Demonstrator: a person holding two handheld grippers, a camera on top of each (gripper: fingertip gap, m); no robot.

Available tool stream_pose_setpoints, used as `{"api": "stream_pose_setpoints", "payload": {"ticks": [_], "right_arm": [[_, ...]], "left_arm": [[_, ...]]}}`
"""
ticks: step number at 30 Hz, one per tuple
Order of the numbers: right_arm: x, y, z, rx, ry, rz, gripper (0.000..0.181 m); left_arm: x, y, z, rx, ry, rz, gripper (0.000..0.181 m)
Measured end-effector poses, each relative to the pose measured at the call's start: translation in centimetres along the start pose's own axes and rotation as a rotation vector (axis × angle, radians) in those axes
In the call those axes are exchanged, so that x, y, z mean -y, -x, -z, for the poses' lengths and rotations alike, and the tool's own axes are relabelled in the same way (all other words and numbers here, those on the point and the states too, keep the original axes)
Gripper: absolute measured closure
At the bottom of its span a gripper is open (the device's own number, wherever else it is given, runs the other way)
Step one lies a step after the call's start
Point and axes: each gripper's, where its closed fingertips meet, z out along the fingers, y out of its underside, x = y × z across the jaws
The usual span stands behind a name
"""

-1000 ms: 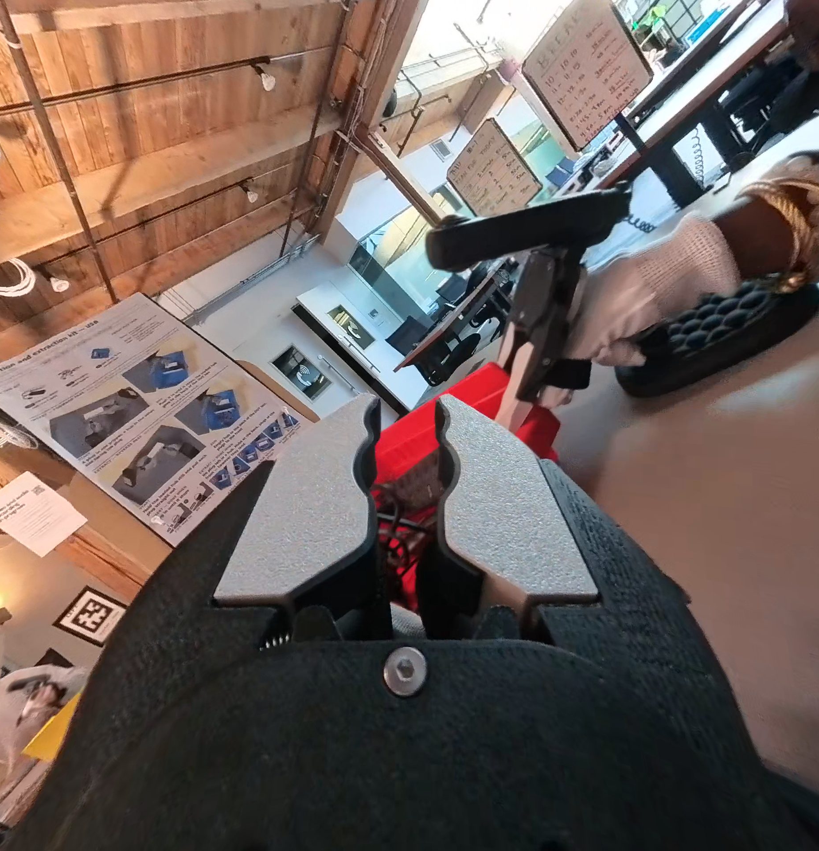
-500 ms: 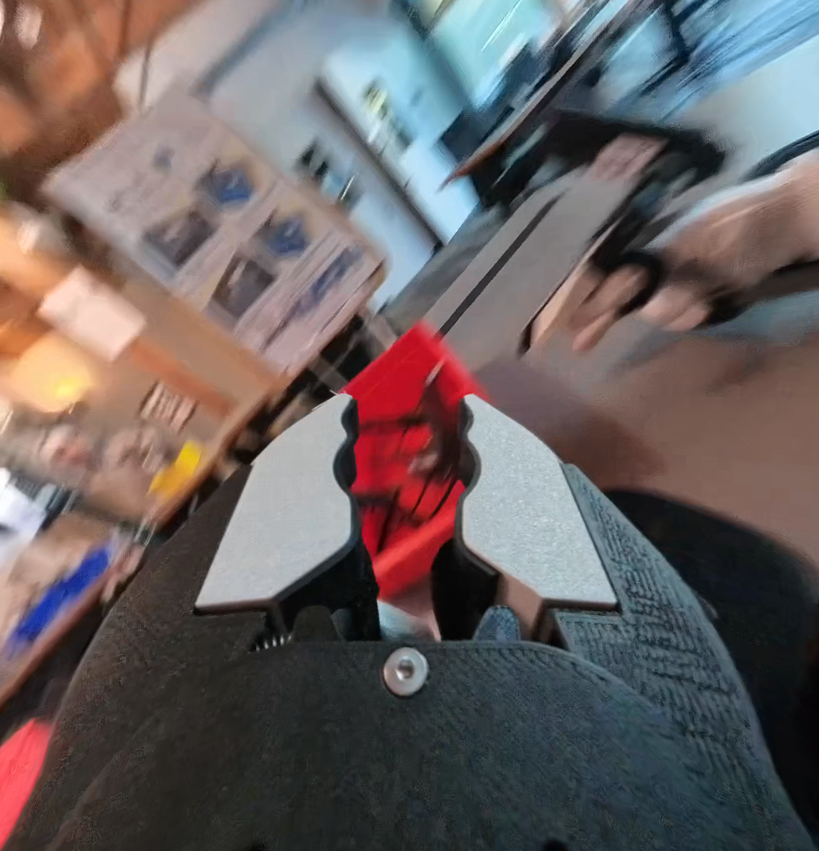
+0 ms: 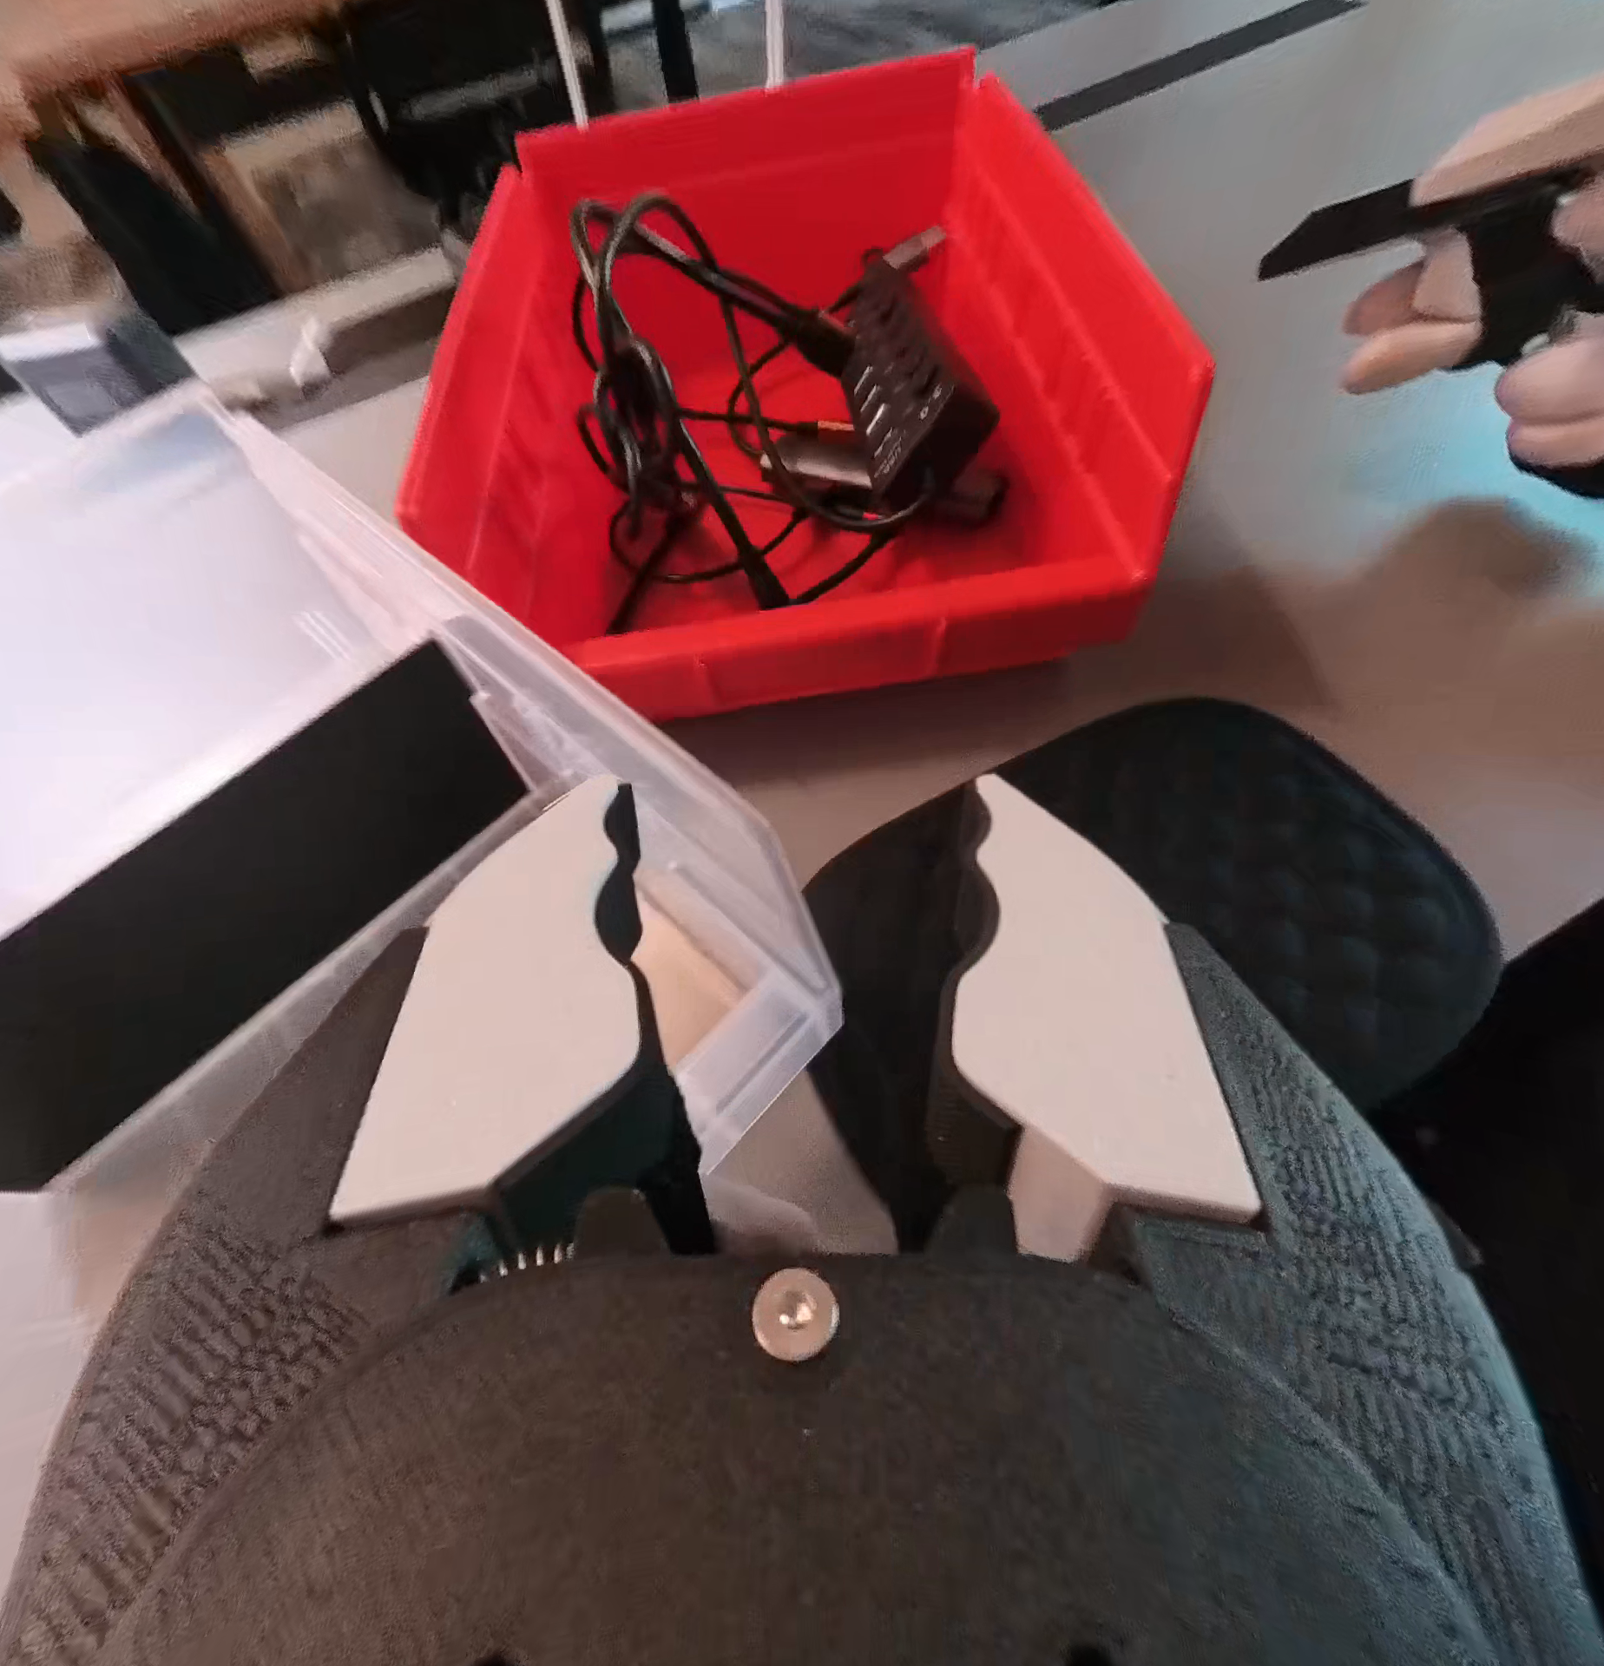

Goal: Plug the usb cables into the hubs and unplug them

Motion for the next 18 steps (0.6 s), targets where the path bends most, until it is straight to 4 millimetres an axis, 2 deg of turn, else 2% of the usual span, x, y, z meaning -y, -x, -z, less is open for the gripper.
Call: {"api": "stream_pose_setpoints", "payload": {"ticks": [2,5,6,8,10,12,14,16,17,18], "right_arm": [[0.1,0.1,0.0,0.007,-0.008,-0.008,0.121],[0.1,0.1,0.0,0.011,-0.007,-0.018,0.122],[0.0,0.0,0.0,0.008,-0.004,-0.017,0.122],[-0.1,0.0,-0.1,0.001,0.002,-0.012,0.122],[-0.1,-0.1,0.0,-0.005,0.003,-0.006,0.122],[-0.2,-0.2,0.0,-0.008,0.004,-0.010,0.122],[-0.3,-0.1,-0.1,-0.001,0.008,-0.020,0.122],[-0.4,-0.1,-0.1,0.002,0.015,-0.024,0.122],[-0.4,-0.1,-0.1,0.001,0.015,-0.021,0.122],[-0.4,-0.1,-0.1,-0.001,0.014,-0.019,0.123]], "left_arm": [[-0.7,1.5,2.0,0.099,0.012,-0.117,0.106],[-4.9,4.5,4.4,0.210,0.257,-0.377,0.103],[-6.2,5.2,4.8,0.194,0.346,-0.399,0.103],[-7.5,6.8,5.1,0.162,0.457,-0.393,0.107],[-8.6,7.0,4.5,0.038,0.528,-0.428,0.111],[-8.5,6.5,3.9,-0.085,0.530,-0.489,0.116],[-9.0,5.7,3.7,-0.207,0.555,-0.512,0.130],[-12.7,6.2,4.4,-0.271,0.778,-0.524,0.117],[-12.8,5.7,4.4,-0.307,0.801,-0.446,0.121],[-12.8,5.5,4.2,-0.322,0.797,-0.401,0.117]]}}
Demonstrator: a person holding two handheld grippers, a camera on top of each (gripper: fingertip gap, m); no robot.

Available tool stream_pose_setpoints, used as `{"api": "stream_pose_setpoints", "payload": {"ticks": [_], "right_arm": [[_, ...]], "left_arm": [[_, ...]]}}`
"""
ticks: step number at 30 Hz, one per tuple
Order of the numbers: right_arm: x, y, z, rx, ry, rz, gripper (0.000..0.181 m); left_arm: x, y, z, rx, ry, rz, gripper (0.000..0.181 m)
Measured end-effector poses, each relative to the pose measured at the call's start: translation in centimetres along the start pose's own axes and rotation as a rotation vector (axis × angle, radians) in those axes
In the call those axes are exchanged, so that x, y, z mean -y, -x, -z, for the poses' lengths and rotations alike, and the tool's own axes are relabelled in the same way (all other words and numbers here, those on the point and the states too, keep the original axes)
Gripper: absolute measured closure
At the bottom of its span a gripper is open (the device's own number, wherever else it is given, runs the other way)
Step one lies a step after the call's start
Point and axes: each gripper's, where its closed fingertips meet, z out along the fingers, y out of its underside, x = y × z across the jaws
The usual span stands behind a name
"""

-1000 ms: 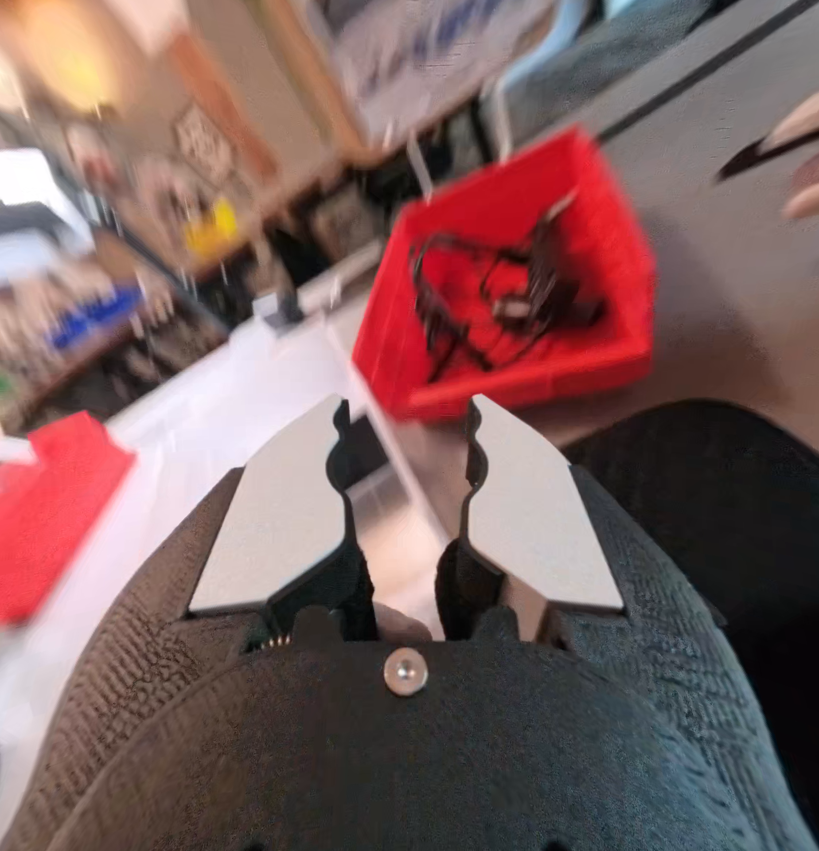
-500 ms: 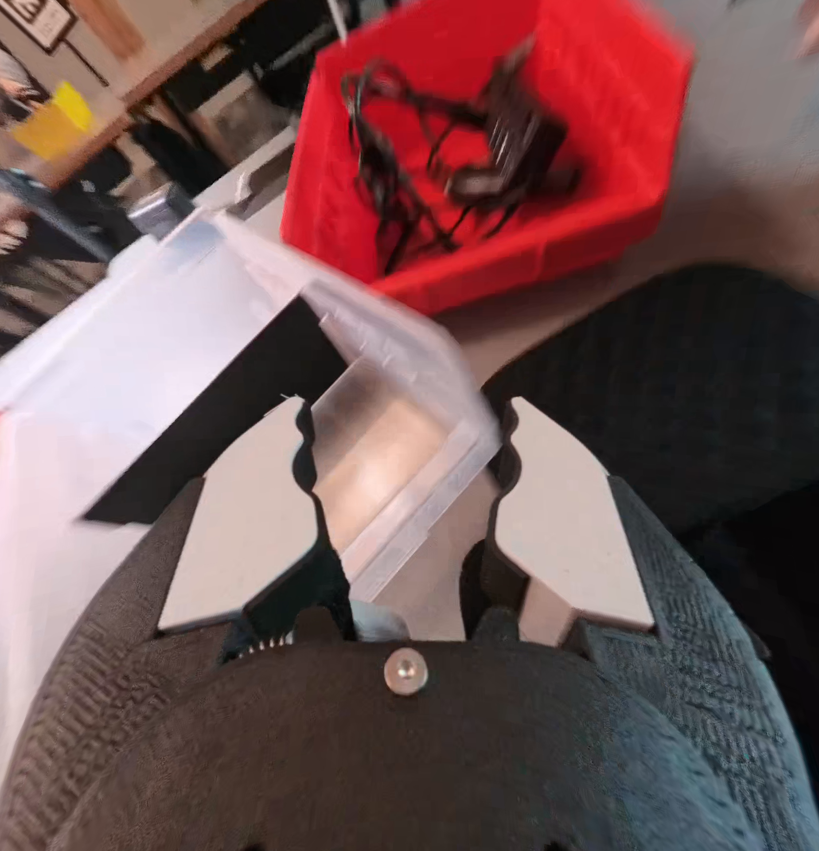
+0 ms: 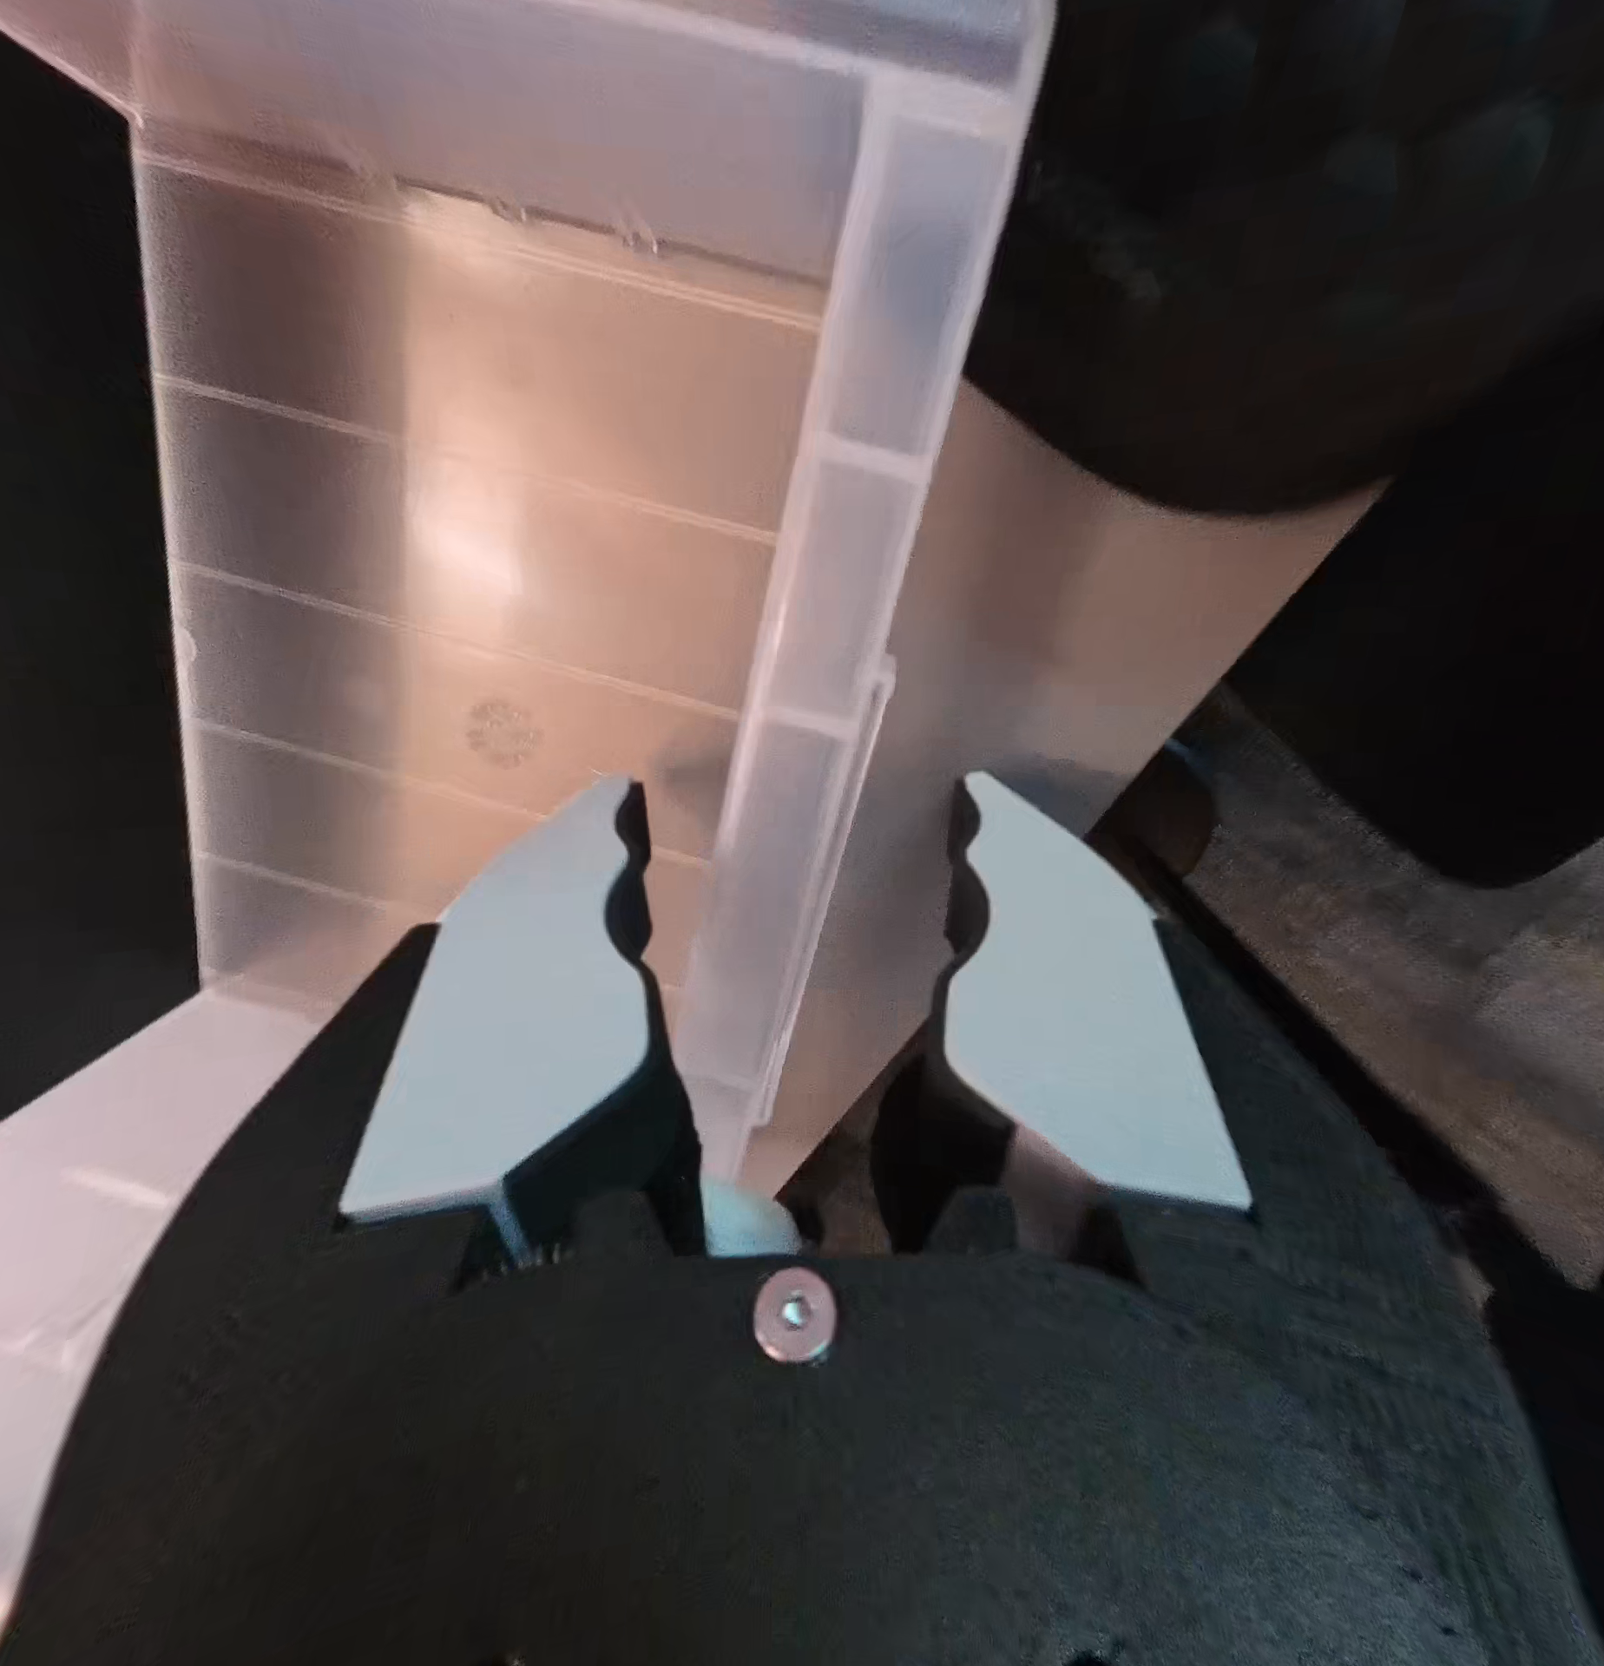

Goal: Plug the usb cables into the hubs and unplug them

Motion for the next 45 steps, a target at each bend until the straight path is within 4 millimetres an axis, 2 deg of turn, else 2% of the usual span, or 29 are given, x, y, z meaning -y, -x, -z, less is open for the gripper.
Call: {"api": "stream_pose_setpoints", "payload": {"ticks": [1,2,6,9,11,14,17,20,22,25,27,30,34,36,37,39,41,45], "right_arm": [[0.0,0.0,0.0,0.000,0.000,0.000,0.123],[0.0,0.0,0.0,0.002,0.002,-0.002,0.124],[0.0,0.0,0.0,0.006,0.002,-0.008,0.125],[0.1,-0.1,0.2,0.006,-0.009,-0.012,0.126],[0.1,0.0,0.2,0.007,-0.007,-0.014,0.126],[-0.1,-0.1,0.1,-0.008,0.002,0.010,0.127],[0.2,-0.2,0.3,-0.040,-0.009,0.068,0.126],[2.1,0.2,1.1,-0.069,-0.110,0.172,0.120],[4.4,0.0,2.6,-0.161,-0.228,0.324,0.109],[8.7,-0.4,6.3,-0.372,-0.403,0.609,0.077],[11.2,-1.0,9.4,-0.522,-0.455,0.773,0.059],[13.8,-2.7,14.1,-0.697,-0.448,0.898,0.053],[15.9,-7.0,22.2,-0.989,-0.530,0.940,0.053],[16.0,-8.9,26.1,-1.148,-0.582,0.995,0.055],[15.9,-9.6,27.4,-1.192,-0.589,1.001,0.054],[16.1,-9.9,28.9,-1.211,-0.626,0.907,0.051],[16.5,-9.0,30.2,-1.226,-0.735,0.922,0.051],[16.6,-8.5,31.8,-1.280,-0.795,0.917,0.051]], "left_arm": [[0.4,0.1,-0.1,-0.005,-0.032,0.004,0.126],[0.7,0.3,-0.2,0.009,-0.046,-0.035,0.151],[2.2,1.8,-0.1,0.266,-0.091,-0.174,0.151],[2.3,2.4,0.2,0.439,-0.032,-0.179,0.150],[2.1,3.6,1.2,0.614,0.032,-0.217,0.149],[2.4,5.3,2.3,0.781,0.103,-0.209,0.150],[3.2,7.1,4.7,0.971,0.106,-0.179,0.151],[5.7,7.8,8.3,1.175,0.033,-0.183,0.151],[8.2,7.3,10.7,1.282,-0.031,-0.217,0.151],[12.5,5.4,13.5,1.370,-0.115,-0.307,0.151],[15.9,3.7,14.5,1.370,-0.186,-0.370,0.151],[21.5,0.7,14.6,1.300,-0.304,-0.456,0.151],[29.2,-4.0,13.2,1.172,-0.454,-0.583,0.151],[32.7,-6.1,12.4,1.107,-0.504,-0.642,0.151],[34.4,-7.1,11.9,1.071,-0.518,-0.667,0.151],[37.9,-9.0,10.5,0.988,-0.548,-0.713,0.151],[40.8,-10.5,8.4,0.891,-0.536,-0.757,0.151],[44.9,-12.4,3.0,0.703,-0.498,-0.848,0.151]]}}
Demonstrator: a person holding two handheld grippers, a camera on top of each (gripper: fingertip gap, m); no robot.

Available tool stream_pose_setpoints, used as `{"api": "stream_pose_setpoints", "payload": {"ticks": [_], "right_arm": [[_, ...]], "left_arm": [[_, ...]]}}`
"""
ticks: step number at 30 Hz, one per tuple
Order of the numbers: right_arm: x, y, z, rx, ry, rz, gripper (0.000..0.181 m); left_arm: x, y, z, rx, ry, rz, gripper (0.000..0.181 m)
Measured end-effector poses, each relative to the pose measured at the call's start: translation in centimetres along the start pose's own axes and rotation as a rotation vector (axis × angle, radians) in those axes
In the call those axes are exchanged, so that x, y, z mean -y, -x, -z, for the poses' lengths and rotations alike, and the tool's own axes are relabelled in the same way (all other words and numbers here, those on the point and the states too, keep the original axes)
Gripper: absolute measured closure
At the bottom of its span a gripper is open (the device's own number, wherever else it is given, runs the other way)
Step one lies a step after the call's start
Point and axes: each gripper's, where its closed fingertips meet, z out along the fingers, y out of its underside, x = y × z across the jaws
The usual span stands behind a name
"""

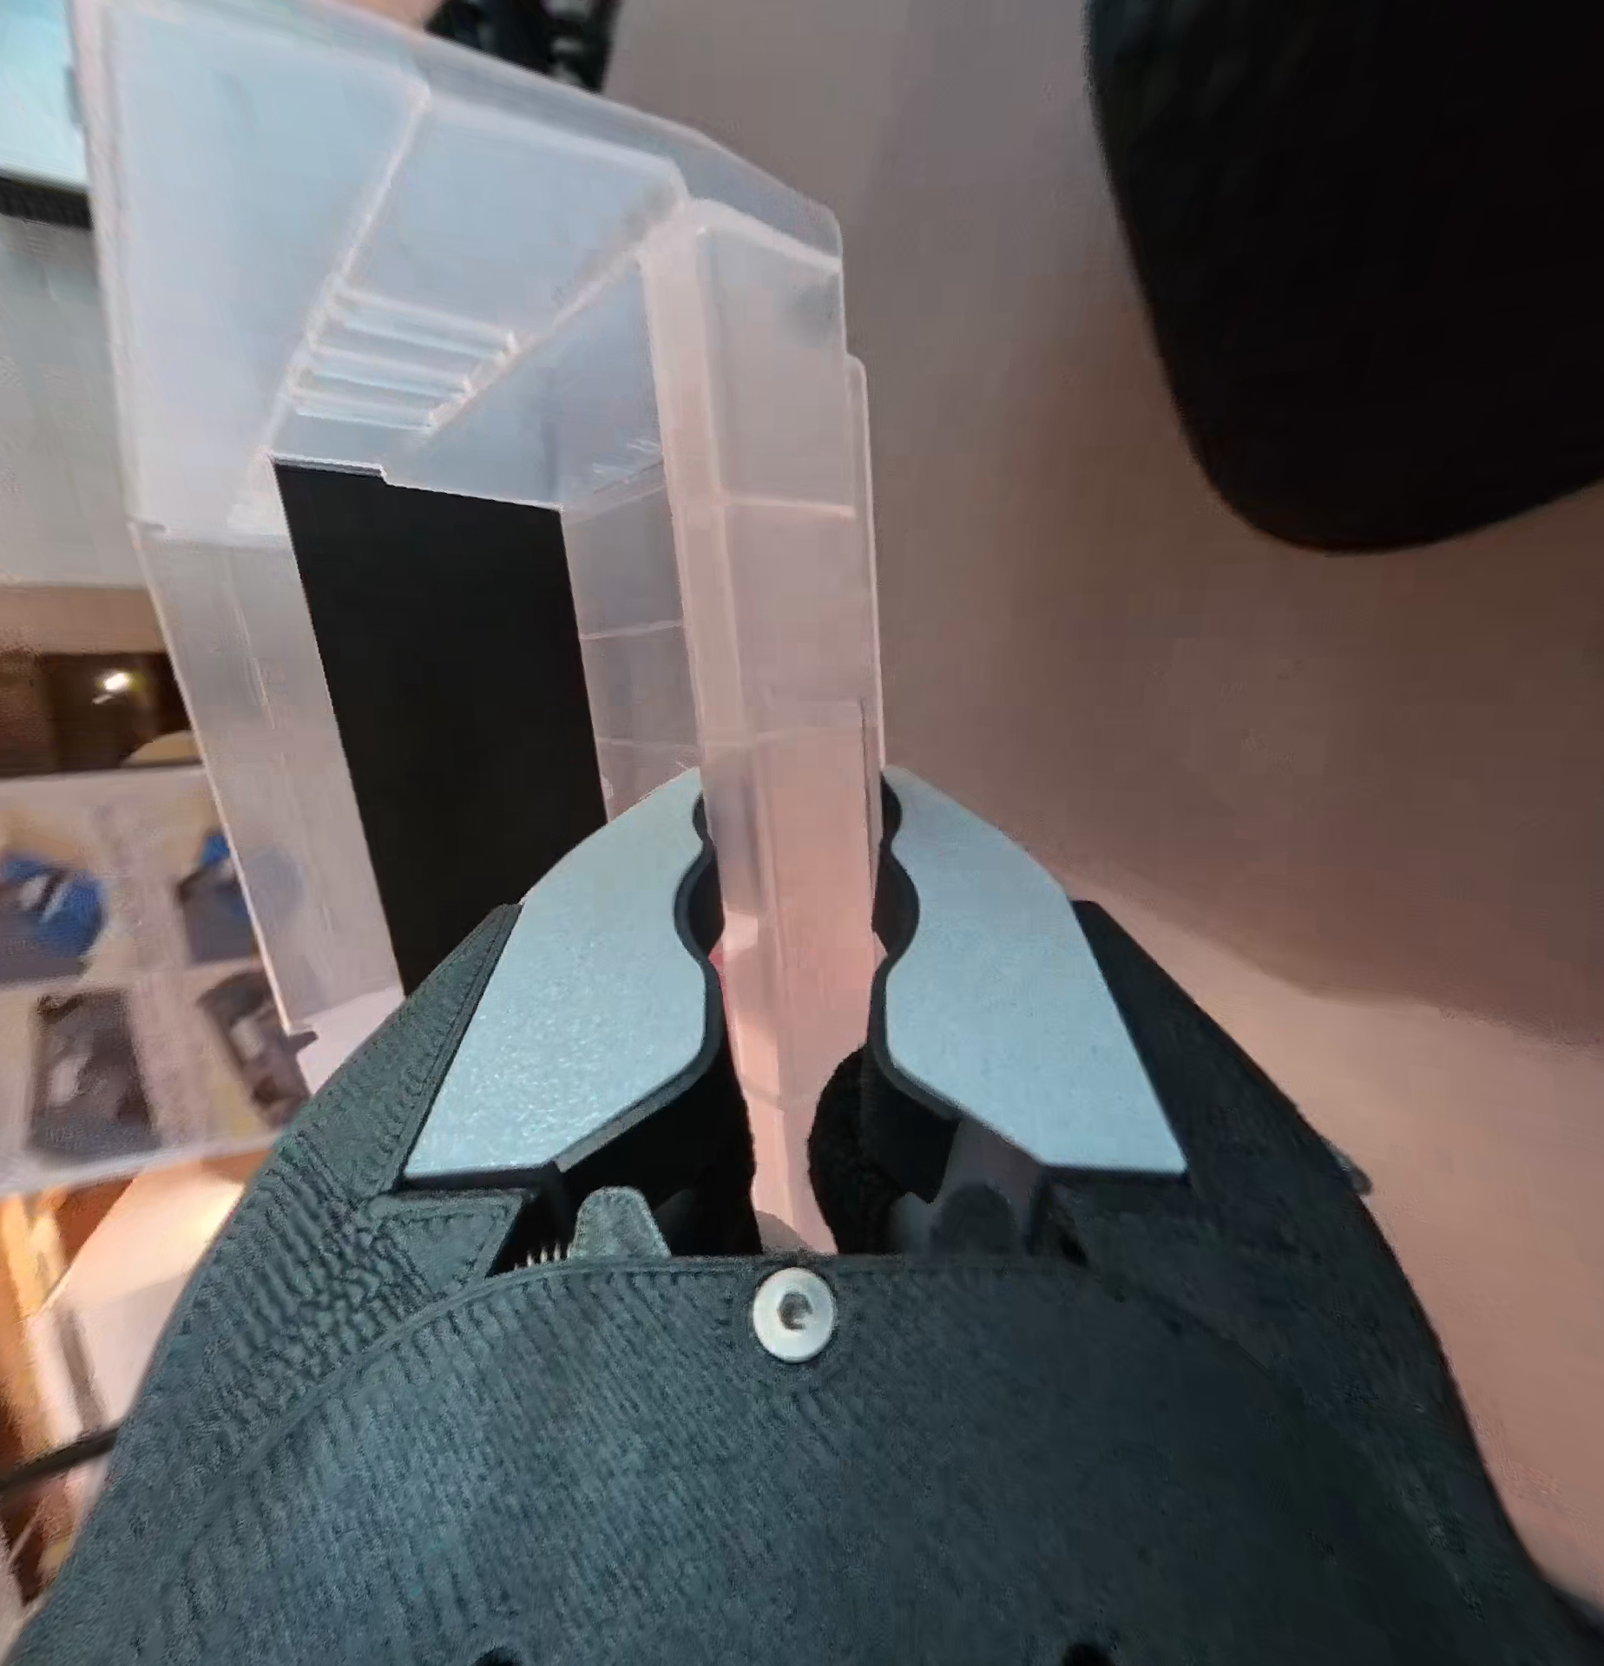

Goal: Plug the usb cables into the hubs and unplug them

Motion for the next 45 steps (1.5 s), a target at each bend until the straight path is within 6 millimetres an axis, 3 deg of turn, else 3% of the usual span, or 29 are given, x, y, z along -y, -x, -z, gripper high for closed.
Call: {"api": "stream_pose_setpoints", "payload": {"ticks": [5,9,13,15,17,19,21,23,25,27,30,32,34,36,38,40,42,43,44,45], "right_arm": [[-0.5,-0.6,0.0,-0.014,0.018,-0.060,0.053],[-0.3,-0.1,0.0,0.004,0.011,-0.037,0.054],[0.2,1.0,-0.1,0.044,-0.006,0.003,0.054],[0.3,1.6,-0.1,0.065,-0.012,0.021,0.053],[0.6,2.0,0.0,0.080,-0.027,0.048,0.053],[1.6,2.8,0.3,0.117,-0.080,0.081,0.053],[3.3,4.8,1.0,0.205,-0.180,0.113,0.056],[5.0,7.3,2.2,0.312,-0.284,0.171,0.062],[6.6,9.9,3.8,0.403,-0.384,0.239,0.067],[7.4,12.0,5.2,0.457,-0.419,0.316,0.077],[7.7,15.8,7.2,0.571,-0.417,0.420,0.108],[5.9,19.6,8.9,0.781,-0.317,0.470,0.130],[2.4,23.4,10.7,1.034,-0.100,0.474,0.143],[-2.1,25.6,11.7,1.175,0.205,0.485,0.133],[-6.4,25.9,12.2,1.199,0.443,0.600,0.117],[-9.0,25.0,12.3,1.169,0.553,0.725,0.117],[-9.8,24.1,11.9,1.129,0.582,0.778,0.125],[-10.0,23.7,11.6,1.112,0.593,0.775,0.134],[-10.3,23.3,11.5,1.106,0.620,0.772,0.146],[-10.5,22.9,11.4,1.112,0.638,0.756,0.146]], "left_arm": [[0.4,-2.4,-6.4,-0.124,-0.017,-0.049,0.151],[-0.3,-3.7,-10.2,-0.173,-0.004,-0.059,0.151],[-0.5,-4.4,-11.2,-0.191,-0.043,0.000,0.149],[0.0,-3.6,-10.8,-0.099,-0.106,-0.042,0.139],[0.6,-2.3,-9.5,-0.023,-0.139,-0.028,0.111],[1.3,-0.6,-6.7,0.024,-0.184,0.066,0.095],[1.8,1.5,-2.3,0.086,-0.272,0.181,0.090],[1.0,3.7,3.1,0.188,-0.361,0.288,0.090],[-1.8,5.1,8.3,0.294,-0.411,0.359,0.095],[-6.3,5.0,12.2,0.360,-0.400,0.374,0.103],[-13.8,1.6,14.5,0.297,-0.321,0.376,0.113],[-18.4,-1.4,14.3,0.174,-0.216,0.434,0.113],[-22.1,-3.9,13.6,0.081,-0.106,0.455,0.113],[-25.0,-5.2,12.4,0.051,-0.011,0.416,0.114],[-26.3,-5.8,11.0,0.017,0.019,0.372,0.115],[-26.8,-6.1,9.4,-0.032,0.022,0.345,0.115],[-26.8,-7.1,7.9,-0.154,0.023,0.312,0.117],[-26.3,-7.7,7.6,-0.240,-0.004,0.322,0.133],[-26.1,-7.8,7.3,-0.289,-0.016,0.350,0.136],[-25.9,-8.4,7.1,-0.365,-0.017,0.388,0.150]]}}
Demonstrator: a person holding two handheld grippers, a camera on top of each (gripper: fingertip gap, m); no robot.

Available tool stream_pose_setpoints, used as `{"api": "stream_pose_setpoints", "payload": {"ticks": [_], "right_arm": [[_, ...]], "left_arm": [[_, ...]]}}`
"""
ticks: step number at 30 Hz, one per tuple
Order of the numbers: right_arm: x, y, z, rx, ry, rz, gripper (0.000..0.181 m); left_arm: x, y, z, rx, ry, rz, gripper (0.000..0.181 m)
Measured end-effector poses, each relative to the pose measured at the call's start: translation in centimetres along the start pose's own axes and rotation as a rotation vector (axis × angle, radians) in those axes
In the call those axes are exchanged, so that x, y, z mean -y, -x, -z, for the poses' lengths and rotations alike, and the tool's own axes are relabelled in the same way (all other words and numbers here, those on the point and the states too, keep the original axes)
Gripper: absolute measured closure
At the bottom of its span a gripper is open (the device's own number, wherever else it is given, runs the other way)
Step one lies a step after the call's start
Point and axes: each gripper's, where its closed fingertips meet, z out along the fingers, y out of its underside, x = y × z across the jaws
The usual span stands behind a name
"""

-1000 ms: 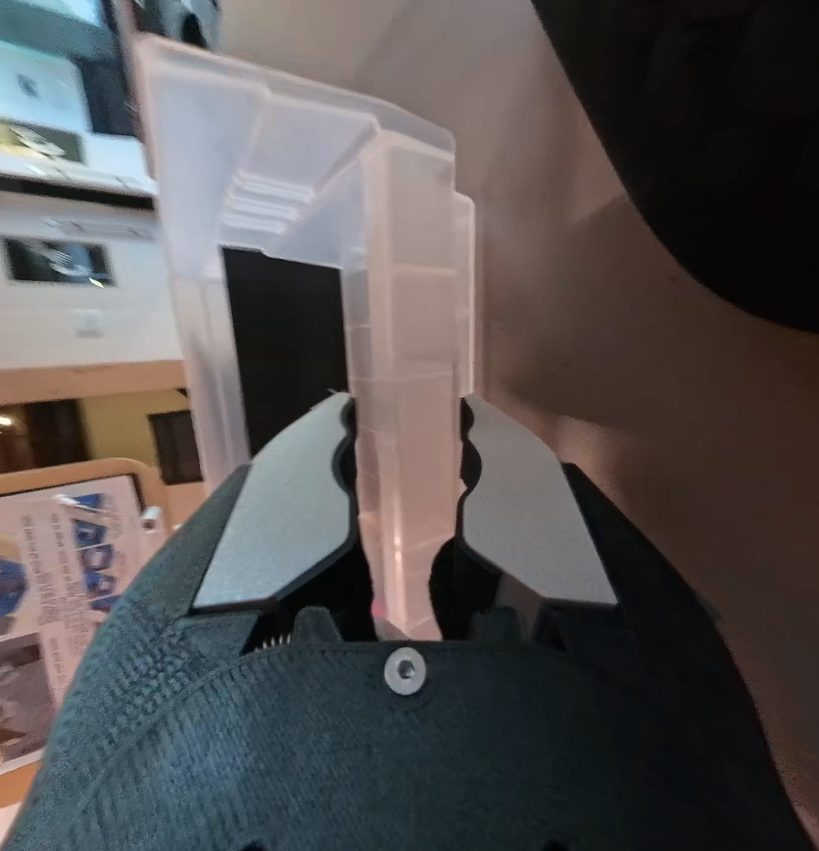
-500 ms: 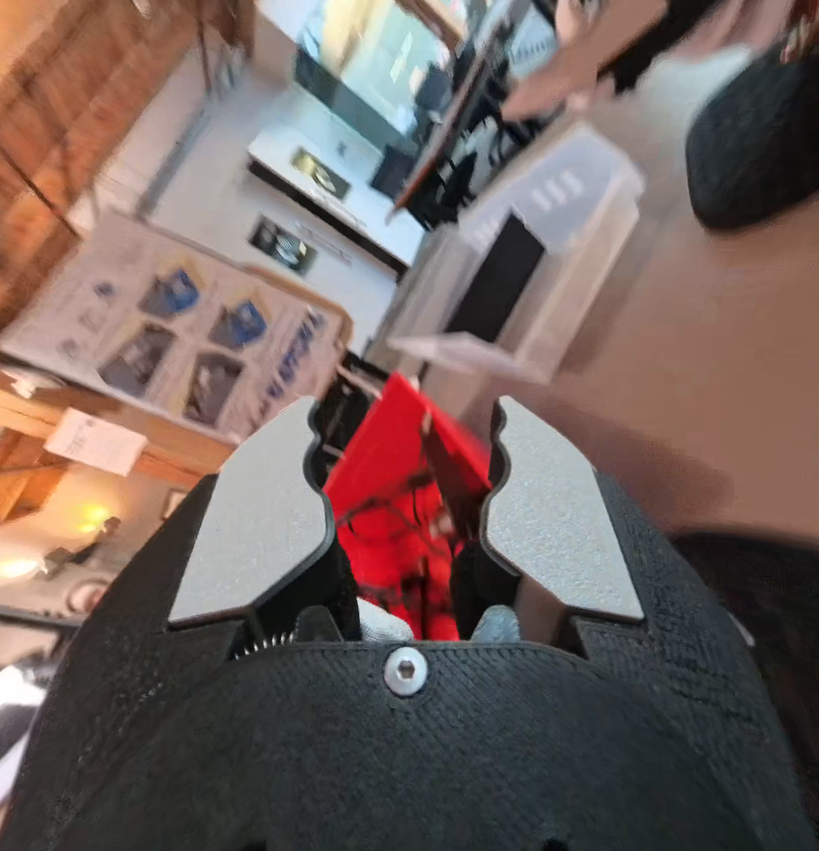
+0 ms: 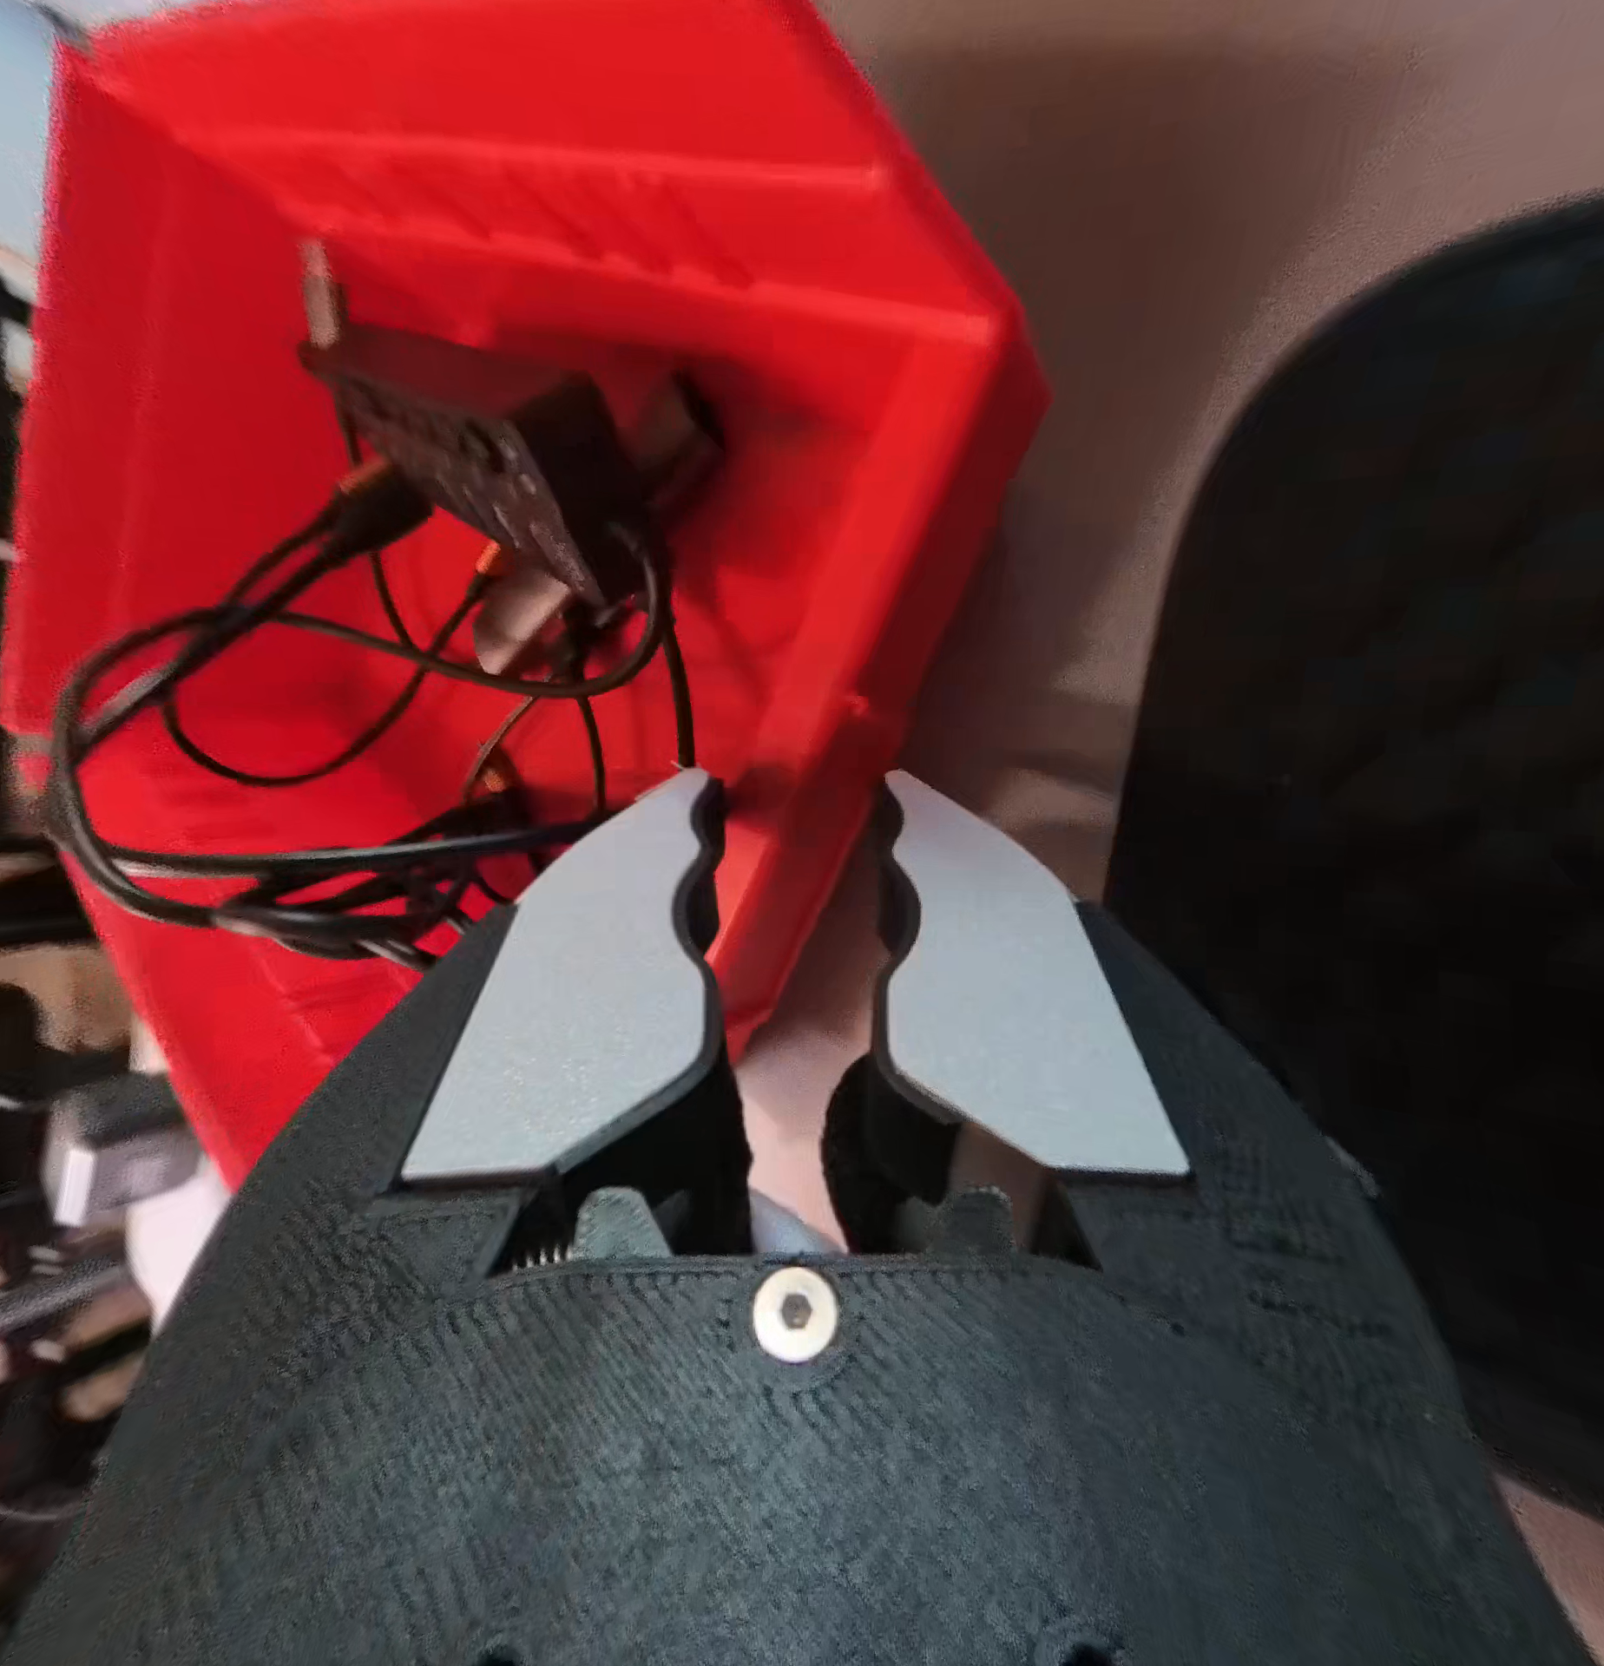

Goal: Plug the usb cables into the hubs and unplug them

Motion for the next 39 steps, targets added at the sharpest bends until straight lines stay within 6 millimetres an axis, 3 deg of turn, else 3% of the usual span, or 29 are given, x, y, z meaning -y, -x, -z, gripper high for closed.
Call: {"api": "stream_pose_setpoints", "payload": {"ticks": [5,10,18,22,25,31,35,39], "right_arm": [[-3.6,-1.6,0.6,0.028,0.099,-0.115,0.143],[-9.2,-3.7,2.5,0.015,0.203,-0.142,0.145],[-20.8,-3.4,11.2,0.116,0.351,-0.266,0.142],[-25.0,-2.4,15.5,0.116,0.420,-0.348,0.140],[-26.3,-1.5,17.7,0.118,0.407,-0.436,0.140],[-26.3,0.7,20.8,0.187,0.328,-0.650,0.146],[-26.7,1.4,21.8,0.194,0.351,-0.708,0.146],[-26.9,1.5,21.8,0.199,0.366,-0.738,0.136]], "left_arm": [[-0.1,1.4,-0.8,0.061,0.038,0.188,0.153],[-0.2,1.7,-0.8,0.162,0.062,0.286,0.153],[-4.4,0.8,2.5,0.232,0.263,0.477,0.153],[-6.9,-0.3,4.9,0.267,0.335,0.559,0.153],[-8.3,-1.6,6.9,0.283,0.347,0.560,0.153],[-10.2,-5.6,11.4,0.175,0.307,0.692,0.157],[-9.2,-7.6,12.5,0.077,0.256,0.792,0.161],[-9.7,-8.1,13.1,0.061,0.324,0.806,0.162]]}}
